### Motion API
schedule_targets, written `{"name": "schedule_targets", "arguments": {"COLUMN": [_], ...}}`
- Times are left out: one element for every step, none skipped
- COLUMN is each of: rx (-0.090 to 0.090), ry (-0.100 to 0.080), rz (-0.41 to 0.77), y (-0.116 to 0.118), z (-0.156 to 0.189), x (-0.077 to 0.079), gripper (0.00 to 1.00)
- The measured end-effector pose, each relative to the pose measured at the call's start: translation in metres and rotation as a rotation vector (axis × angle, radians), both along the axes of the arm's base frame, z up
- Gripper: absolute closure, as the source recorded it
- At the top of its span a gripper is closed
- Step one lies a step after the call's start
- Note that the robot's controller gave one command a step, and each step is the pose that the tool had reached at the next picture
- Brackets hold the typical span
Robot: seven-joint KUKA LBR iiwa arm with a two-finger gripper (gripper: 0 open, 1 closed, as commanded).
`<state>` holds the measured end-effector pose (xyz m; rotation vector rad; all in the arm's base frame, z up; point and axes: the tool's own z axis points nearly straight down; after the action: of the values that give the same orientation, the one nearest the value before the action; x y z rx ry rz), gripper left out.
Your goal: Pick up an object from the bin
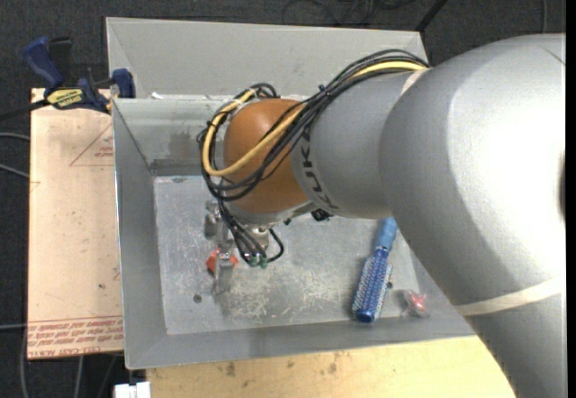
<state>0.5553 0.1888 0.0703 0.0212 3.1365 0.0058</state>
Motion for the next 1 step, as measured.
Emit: {"name": "schedule_targets", "arguments": {"rx": [-0.003], "ry": [0.007], "rz": [0.072], "y": [0.0255], "z": [-0.0008], "x": [-0.0279], "gripper": [0.0]}}
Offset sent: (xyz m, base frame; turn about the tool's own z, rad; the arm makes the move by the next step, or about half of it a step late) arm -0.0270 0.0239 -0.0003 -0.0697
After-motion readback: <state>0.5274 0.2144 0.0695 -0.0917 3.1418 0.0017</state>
